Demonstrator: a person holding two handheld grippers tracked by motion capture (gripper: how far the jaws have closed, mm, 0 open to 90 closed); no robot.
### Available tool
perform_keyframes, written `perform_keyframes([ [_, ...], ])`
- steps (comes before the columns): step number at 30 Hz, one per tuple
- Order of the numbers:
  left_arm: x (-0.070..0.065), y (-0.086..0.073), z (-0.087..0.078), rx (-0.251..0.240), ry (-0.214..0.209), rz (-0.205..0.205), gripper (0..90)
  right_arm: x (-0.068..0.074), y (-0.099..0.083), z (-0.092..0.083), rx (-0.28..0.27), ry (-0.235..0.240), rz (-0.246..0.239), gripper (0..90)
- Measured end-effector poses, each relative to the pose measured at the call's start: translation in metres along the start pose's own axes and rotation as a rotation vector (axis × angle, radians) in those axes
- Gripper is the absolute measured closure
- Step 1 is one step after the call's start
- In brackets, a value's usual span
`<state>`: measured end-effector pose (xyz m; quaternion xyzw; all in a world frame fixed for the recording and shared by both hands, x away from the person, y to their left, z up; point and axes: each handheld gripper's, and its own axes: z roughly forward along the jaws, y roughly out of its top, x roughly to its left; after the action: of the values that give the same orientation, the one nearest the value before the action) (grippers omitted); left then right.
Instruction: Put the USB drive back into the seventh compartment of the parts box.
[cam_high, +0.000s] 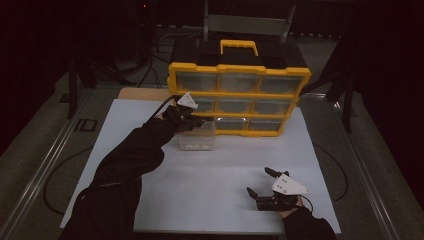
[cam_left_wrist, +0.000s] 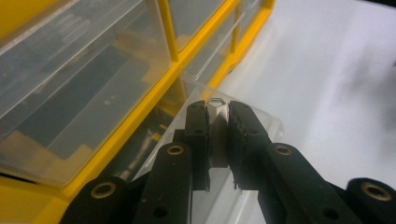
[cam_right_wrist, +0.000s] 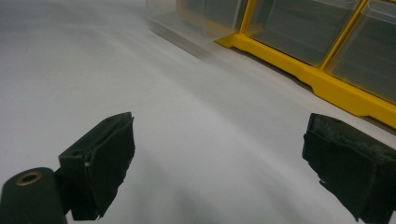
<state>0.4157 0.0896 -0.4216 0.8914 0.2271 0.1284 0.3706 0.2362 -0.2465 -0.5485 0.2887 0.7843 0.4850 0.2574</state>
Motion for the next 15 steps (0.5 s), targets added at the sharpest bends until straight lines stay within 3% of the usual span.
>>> perform_keyframes([
  [15,0.001,-0.012,0.01,0.039,-0.005,-0.014,79.7,0.0,0.0,0.0,0.003,-0.002,0.003,9.3],
])
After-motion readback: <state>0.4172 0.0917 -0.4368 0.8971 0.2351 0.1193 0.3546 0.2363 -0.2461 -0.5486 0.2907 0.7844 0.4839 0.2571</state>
